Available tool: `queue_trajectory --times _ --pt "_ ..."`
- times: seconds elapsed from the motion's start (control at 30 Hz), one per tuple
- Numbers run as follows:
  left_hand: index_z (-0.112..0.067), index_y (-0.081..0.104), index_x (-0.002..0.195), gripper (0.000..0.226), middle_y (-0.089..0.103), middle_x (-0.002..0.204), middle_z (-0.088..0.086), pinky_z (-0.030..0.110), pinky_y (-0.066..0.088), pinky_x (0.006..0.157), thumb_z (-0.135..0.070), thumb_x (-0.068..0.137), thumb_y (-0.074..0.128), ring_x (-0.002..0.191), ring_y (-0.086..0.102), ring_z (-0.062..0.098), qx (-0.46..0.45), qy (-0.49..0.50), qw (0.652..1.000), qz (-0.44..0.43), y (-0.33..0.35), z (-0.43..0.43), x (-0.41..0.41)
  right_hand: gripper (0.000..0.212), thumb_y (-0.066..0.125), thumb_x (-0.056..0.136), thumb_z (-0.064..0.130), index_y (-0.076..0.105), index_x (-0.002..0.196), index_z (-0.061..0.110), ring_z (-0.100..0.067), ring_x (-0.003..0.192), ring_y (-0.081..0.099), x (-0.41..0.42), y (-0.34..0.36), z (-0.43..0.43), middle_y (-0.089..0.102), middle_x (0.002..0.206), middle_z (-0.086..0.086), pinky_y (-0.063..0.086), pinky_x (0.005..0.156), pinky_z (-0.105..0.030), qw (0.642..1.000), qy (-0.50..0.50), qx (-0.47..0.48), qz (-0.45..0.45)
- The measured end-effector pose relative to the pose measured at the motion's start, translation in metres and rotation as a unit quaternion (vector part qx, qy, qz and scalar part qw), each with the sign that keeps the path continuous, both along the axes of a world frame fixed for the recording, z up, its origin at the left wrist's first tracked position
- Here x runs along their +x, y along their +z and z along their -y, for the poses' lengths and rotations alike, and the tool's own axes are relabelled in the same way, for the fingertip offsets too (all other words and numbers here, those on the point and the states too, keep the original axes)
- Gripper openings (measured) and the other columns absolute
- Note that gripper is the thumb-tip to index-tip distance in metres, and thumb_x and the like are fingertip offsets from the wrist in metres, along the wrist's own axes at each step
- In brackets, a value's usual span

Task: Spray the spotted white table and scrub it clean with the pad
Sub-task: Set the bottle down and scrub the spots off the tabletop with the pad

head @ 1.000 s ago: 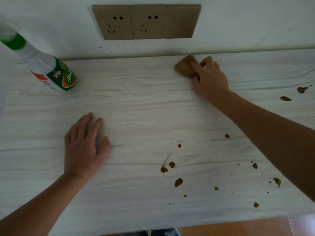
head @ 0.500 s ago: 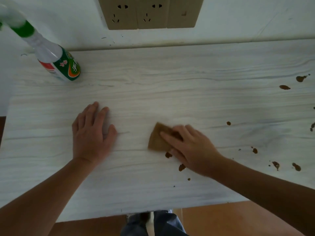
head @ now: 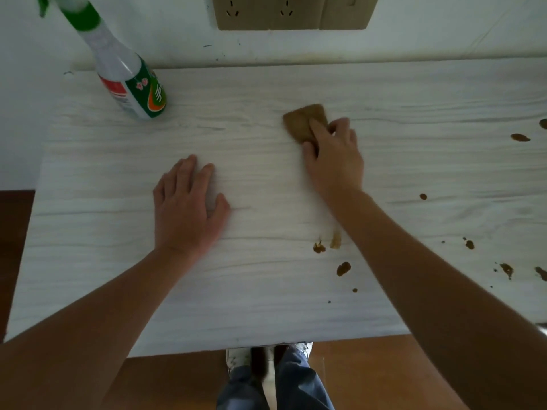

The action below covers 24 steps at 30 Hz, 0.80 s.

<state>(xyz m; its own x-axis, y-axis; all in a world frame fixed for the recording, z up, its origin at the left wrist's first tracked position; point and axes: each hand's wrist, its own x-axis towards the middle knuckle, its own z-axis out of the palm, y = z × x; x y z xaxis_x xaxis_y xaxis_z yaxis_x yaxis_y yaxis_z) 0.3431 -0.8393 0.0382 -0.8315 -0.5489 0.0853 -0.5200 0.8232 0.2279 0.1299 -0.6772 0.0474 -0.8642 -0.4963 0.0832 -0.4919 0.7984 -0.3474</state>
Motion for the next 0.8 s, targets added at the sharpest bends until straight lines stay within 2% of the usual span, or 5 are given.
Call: queue_trajectory --times 0.23,0.33,0.47,0.7,0.8 --pt "-0.016 0.053 0.144 0.061 0.040 0.160 0.013 0.050 0.023 0.124 -0.048 0.093 0.045 0.150 0.032 0.033 0.040 0.000 0.999 -0.023 0.000 0.001 0.002 0.047 0.049 0.098 0.037 0.050 0.143 0.025 -0.022 0.109 0.049 0.122 0.010 -0.042 0.046 0.128 -0.003 0.053 0.071 -0.036 0.983 0.182 0.002 0.041" --pt "-0.012 0.059 0.138 0.058 0.046 0.156 0.015 0.051 0.027 0.123 -0.046 0.094 0.044 0.147 0.039 0.034 0.085 -0.020 0.995 -0.050 0.004 0.004 0.012 0.047 0.054 0.097 0.033 0.051 0.143 0.024 -0.020 0.113 0.050 0.135 0.018 -0.062 0.046 0.129 -0.001 0.051 0.078 -0.035 0.980 0.185 0.000 0.068" --pt "-0.010 0.062 0.134 0.050 0.052 0.150 0.016 0.054 0.037 0.114 -0.039 0.095 0.051 0.139 0.048 0.036 0.028 -0.067 0.996 -0.050 0.006 0.018 0.064 0.049 0.062 0.094 0.022 0.053 0.143 0.020 -0.021 0.112 0.055 0.141 0.026 -0.058 0.048 0.131 -0.002 0.051 0.082 -0.034 0.980 0.174 -0.011 0.090" --pt "-0.012 0.047 0.151 0.061 0.036 0.163 0.014 0.049 0.022 0.126 -0.045 0.101 0.039 0.154 0.029 0.032 0.006 -0.048 0.999 0.011 -0.003 0.045 0.135 0.065 0.063 0.092 0.043 0.041 0.150 0.023 -0.009 0.091 0.054 0.185 0.032 -0.012 0.039 0.137 0.004 0.051 0.080 -0.025 0.970 0.170 -0.038 0.170" --pt "-0.013 0.047 0.151 0.061 0.035 0.164 0.014 0.051 0.023 0.126 -0.045 0.100 0.040 0.154 0.028 0.031 0.016 -0.048 0.999 0.019 -0.002 0.045 0.133 0.059 0.064 0.090 0.041 0.052 0.142 0.016 -0.018 0.115 0.053 0.173 0.028 -0.011 0.048 0.137 -0.003 0.055 0.090 -0.036 0.961 0.263 -0.020 0.077"
